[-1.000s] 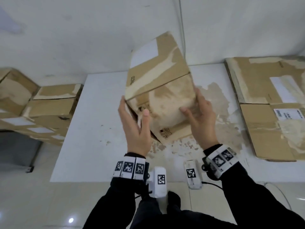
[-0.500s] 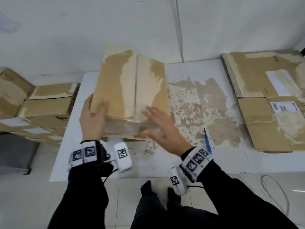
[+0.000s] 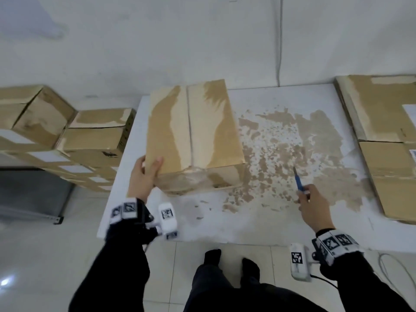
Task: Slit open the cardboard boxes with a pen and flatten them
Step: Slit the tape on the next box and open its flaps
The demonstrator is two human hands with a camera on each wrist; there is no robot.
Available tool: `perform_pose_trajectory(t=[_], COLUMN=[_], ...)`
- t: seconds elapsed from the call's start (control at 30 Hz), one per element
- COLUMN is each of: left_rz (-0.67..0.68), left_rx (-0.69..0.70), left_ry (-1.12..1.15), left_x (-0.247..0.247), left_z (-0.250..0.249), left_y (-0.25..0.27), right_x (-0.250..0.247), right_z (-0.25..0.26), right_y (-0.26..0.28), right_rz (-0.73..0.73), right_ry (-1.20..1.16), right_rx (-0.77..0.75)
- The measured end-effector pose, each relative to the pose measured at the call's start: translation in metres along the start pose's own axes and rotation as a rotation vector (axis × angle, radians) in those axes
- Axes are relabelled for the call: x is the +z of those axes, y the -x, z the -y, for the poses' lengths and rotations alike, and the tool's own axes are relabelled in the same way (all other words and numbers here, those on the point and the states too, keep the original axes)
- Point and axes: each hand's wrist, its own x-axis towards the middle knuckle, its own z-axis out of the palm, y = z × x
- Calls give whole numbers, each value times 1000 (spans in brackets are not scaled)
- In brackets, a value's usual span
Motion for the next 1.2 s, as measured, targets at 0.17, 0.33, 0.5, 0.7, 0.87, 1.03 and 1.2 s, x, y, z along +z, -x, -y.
perform_pose_trajectory(t=[0.17, 0.33, 0.5, 0.7, 0.87, 1.03, 1.2], left_rz=[-96, 221, 433, 513, 522, 459, 418], left_rx=[245, 756, 862, 772, 669, 782, 792], left_ry=[-225, -1033, -1201, -953, -1027, -954, -929], left_x=[8, 21, 32, -7, -14, -7, -4], left_z=[12, -24, -17, -38, -42, -21, -17], left_y=[8, -3, -21, -58, -103, -112, -115], right_x=[-3, 1, 21, 32, 51, 75, 83], right_z=[100, 191, 244, 298, 339, 368, 391], right_y=[16, 15, 0, -30, -60, -82, -88], right_rz=[-22, 54, 149, 276, 327, 253, 189], right_ry=[-274, -472, -470, -240, 35, 349, 548], right_rx=[-192, -305, -301, -315, -260, -331, -397])
